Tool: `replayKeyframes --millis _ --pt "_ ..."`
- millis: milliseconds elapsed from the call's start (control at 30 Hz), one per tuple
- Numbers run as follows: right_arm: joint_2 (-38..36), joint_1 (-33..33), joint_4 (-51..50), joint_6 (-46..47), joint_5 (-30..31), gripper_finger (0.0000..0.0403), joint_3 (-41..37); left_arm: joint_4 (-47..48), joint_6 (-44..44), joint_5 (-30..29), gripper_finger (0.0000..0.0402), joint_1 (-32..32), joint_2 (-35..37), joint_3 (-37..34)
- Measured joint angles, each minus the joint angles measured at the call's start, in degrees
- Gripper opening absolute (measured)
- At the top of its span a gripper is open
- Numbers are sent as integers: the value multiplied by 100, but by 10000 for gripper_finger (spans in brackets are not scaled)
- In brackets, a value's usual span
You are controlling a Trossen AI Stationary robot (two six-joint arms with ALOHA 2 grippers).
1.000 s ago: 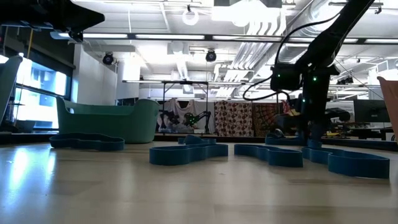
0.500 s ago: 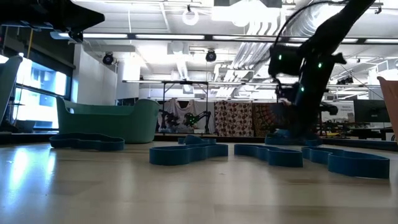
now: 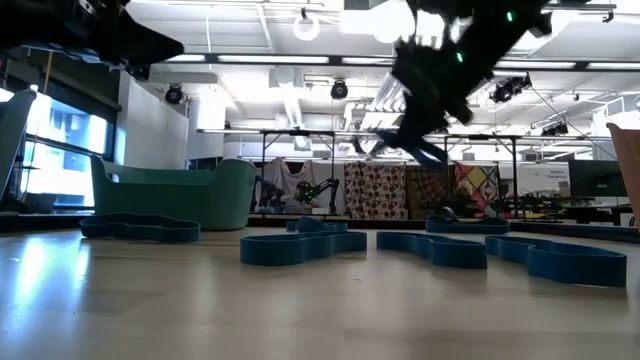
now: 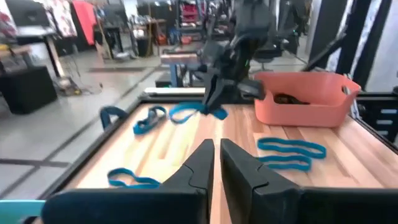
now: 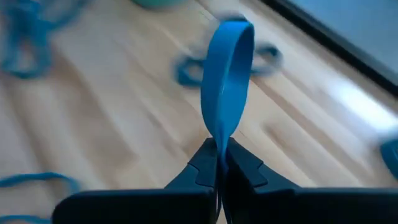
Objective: Sort rubber bands into baskets
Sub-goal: Put the blue rubber band into the blue bin
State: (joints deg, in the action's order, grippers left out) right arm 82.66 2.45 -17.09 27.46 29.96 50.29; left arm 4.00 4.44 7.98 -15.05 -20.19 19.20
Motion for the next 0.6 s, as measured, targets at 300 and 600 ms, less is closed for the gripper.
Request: replayKeyframes --millis 300,600 --pt "867 656 217 -1153 -23 1 1399 -858 97 -50 71 494 -980 0" --pt "1735 864 209 -1615 -219 0 2492 -1912 1039 -904 115 1267 -1953 0"
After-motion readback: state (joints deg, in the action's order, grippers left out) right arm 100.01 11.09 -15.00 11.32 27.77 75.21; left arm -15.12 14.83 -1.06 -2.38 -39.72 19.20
